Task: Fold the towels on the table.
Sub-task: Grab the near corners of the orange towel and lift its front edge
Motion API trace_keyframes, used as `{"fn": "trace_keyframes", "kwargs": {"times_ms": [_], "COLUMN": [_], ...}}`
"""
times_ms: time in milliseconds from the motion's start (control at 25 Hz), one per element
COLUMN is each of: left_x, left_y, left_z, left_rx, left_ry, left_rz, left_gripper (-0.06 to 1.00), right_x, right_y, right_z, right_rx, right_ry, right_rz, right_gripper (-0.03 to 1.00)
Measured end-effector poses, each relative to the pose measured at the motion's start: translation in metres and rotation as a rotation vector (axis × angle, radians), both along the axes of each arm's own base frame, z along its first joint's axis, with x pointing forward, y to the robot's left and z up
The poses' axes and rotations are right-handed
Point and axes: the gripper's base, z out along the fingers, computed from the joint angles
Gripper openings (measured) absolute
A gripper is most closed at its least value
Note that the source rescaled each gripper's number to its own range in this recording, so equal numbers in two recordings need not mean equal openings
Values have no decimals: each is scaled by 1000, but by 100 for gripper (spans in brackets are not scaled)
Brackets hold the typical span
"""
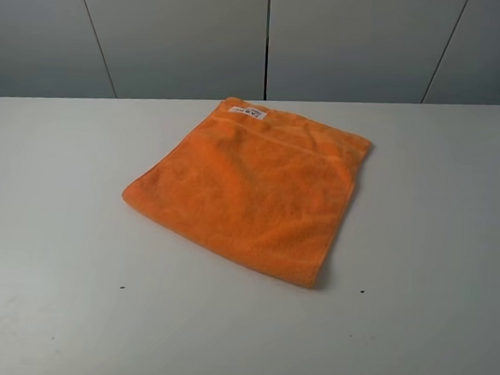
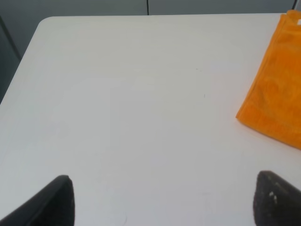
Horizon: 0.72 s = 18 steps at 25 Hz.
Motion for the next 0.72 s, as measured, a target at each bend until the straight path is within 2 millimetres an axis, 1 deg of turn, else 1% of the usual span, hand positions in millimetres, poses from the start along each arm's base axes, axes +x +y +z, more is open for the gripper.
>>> {"fn": "trace_keyframes", "kwargs": {"times_ms": [200, 520, 720], "left_x": [0, 0, 0], "left_y": [0, 1, 1], "left_z": [0, 0, 0], "left_rx": [0, -2, -2], "left_ry": [0, 0, 0], "left_rz": [0, -81, -82], "left_gripper": [99, 99, 99], "right_x": [0, 0, 0], "right_y": [0, 0, -2], "right_z": [0, 0, 0], "right_rx": [0, 0, -25], "right_ry": [0, 0, -2], "right_rz": [0, 0, -17], "right_gripper": [100, 100, 100]}}
